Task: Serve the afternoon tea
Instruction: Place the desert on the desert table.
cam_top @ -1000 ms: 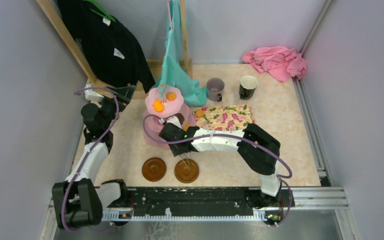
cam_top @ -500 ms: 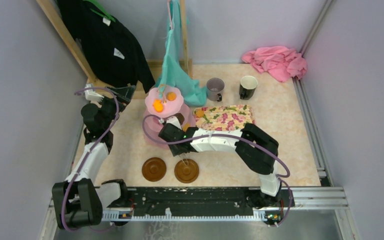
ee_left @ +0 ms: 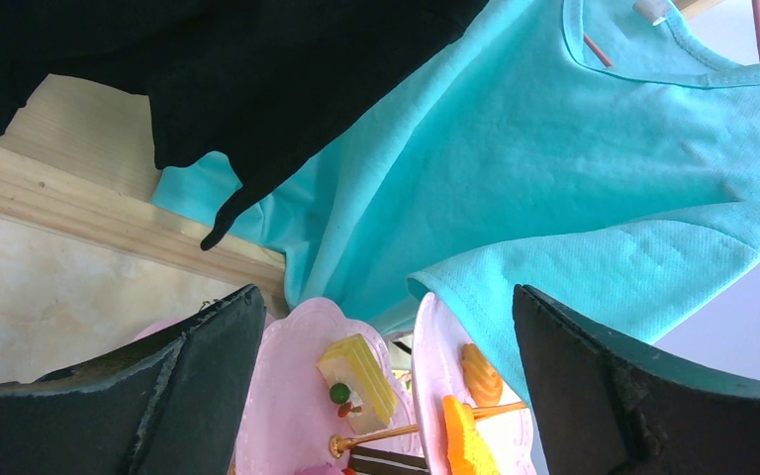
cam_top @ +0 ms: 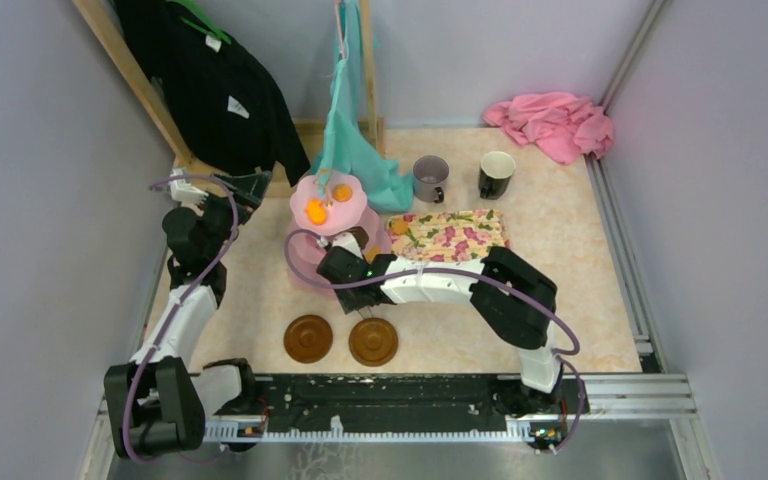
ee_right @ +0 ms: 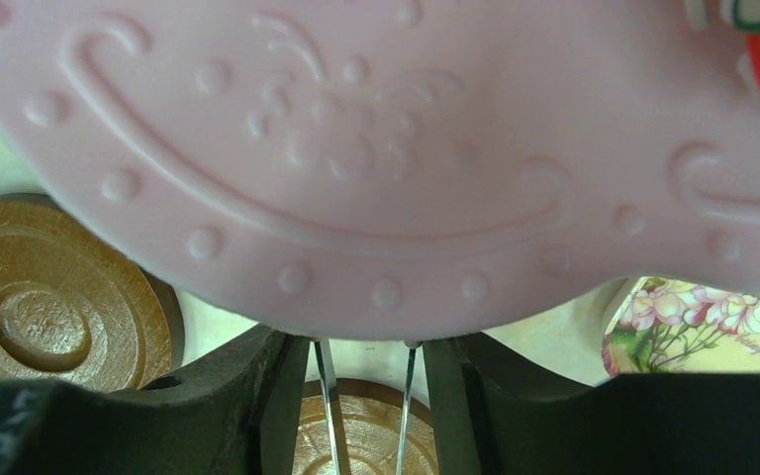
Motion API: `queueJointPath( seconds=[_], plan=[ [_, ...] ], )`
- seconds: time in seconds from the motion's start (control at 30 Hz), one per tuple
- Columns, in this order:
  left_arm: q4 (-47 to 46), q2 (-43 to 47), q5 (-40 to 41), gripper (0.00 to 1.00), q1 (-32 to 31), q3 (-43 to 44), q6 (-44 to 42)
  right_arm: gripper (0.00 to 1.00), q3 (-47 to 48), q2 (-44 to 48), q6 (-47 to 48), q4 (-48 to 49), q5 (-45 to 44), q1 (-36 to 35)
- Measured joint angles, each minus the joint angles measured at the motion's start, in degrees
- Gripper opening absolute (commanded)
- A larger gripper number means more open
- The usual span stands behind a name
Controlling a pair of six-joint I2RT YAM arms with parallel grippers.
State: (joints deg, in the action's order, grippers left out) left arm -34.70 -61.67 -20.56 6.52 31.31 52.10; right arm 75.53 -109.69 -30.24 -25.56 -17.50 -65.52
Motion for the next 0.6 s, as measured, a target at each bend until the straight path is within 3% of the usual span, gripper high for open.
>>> queueJointPath(
  seconds=[0.6],
  plan=[
    [0.00,-0.02,0.00,0.99,0.00,-0.02,0.00,0.41,-0.52,-0.31,-0.07,1.68,0.68,0.00]
  ],
)
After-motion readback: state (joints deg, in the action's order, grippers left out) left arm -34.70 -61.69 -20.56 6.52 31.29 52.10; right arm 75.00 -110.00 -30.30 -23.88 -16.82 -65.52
